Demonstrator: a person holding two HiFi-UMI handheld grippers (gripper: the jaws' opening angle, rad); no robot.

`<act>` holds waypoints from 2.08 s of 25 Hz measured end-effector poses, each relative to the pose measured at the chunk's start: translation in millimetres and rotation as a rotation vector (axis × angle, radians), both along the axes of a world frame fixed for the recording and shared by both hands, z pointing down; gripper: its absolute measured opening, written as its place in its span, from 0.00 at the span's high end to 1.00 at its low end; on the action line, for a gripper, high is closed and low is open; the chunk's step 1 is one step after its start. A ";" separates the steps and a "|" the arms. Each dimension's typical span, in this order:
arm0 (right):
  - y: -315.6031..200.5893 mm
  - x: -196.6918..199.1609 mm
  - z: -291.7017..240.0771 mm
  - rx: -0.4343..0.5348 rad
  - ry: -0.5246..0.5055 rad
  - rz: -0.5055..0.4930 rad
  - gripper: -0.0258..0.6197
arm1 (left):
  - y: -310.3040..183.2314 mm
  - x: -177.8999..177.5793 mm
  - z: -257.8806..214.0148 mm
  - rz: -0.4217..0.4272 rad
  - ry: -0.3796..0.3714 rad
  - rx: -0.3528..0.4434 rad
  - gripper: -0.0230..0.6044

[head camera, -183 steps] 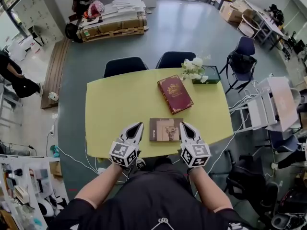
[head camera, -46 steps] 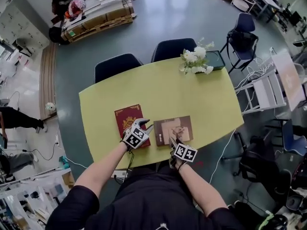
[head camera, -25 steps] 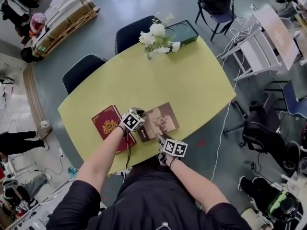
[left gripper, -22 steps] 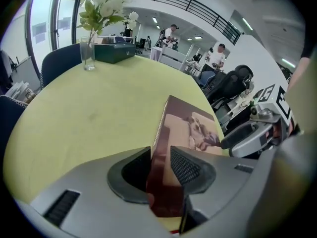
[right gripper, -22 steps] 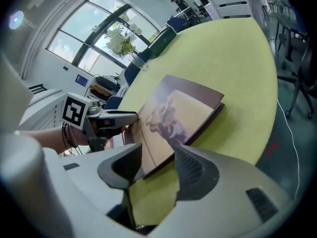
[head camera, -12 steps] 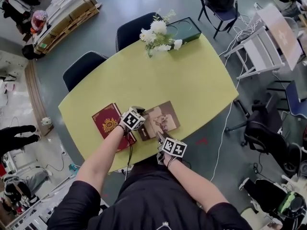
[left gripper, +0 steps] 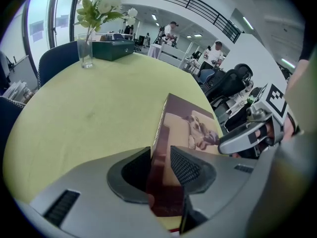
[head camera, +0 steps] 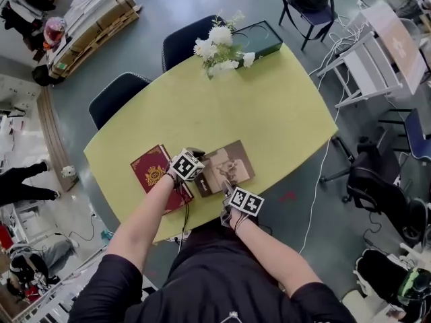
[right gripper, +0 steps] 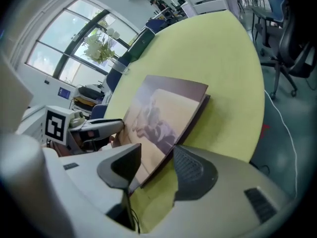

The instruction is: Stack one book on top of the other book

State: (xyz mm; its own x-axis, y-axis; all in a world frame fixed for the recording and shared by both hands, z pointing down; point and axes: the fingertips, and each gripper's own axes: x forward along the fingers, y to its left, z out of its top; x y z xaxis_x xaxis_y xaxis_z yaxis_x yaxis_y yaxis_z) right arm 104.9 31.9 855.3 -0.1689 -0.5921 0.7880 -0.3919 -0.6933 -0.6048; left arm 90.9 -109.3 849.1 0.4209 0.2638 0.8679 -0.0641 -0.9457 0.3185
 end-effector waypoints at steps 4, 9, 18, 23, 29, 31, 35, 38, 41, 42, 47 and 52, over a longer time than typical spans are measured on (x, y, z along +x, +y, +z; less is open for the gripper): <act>2.0 1.7 5.8 -0.066 0.005 -0.026 0.72 | 0.2 -0.3 0.3 -0.008 -0.003 -0.021 0.76; 7.7 8.7 3.3 -0.062 0.024 -0.032 0.74 | 6.7 -0.7 -1.0 -0.018 0.015 -0.026 0.77; 10.6 34.5 -8.3 -0.012 0.074 -0.067 0.76 | 15.1 -0.6 -17.1 -0.127 0.080 -0.037 0.80; 0.7 50.1 -21.6 0.028 0.101 -0.107 0.76 | 13.7 -4.2 -31.1 -0.201 0.112 -0.033 0.81; -19.0 63.0 -47.8 0.080 0.149 -0.198 0.77 | 11.5 -15.8 -52.8 -0.294 0.165 -0.030 0.81; -28.0 66.8 -57.5 0.097 0.162 -0.226 0.77 | 11.0 -20.8 -63.0 -0.330 0.190 -0.027 0.81; -50.9 64.1 -79.1 0.130 0.196 -0.313 0.76 | 5.9 -39.0 -81.3 -0.433 0.235 -0.014 0.81; -67.9 52.9 -96.4 0.154 0.213 -0.387 0.76 | -0.4 -57.2 -95.3 -0.527 0.270 -0.006 0.81; -84.1 31.8 -112.5 0.179 0.221 -0.461 0.77 | -5.6 -84.4 -110.0 -0.613 0.297 0.000 0.81; -89.5 23.1 -116.3 0.186 0.218 -0.486 0.77 | -6.5 -95.4 -114.1 -0.640 0.304 0.001 0.81; -115.3 -31.3 -130.1 0.220 0.210 -0.623 0.77 | -4.2 -159.3 -129.9 -0.787 0.327 0.024 0.81; -134.3 -93.5 -132.9 0.239 0.218 -0.757 0.76 | 5.6 -225.4 -130.7 -0.939 0.333 0.029 0.81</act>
State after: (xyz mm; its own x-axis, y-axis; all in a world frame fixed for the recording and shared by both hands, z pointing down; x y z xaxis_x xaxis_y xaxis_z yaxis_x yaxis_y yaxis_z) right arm 11.4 -102.3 722.4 -0.4476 -0.5352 0.7164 -0.8272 -0.0564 -0.5591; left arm -134.5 -103.6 718.5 0.6712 -0.3205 0.6684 -0.7019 -0.5648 0.4340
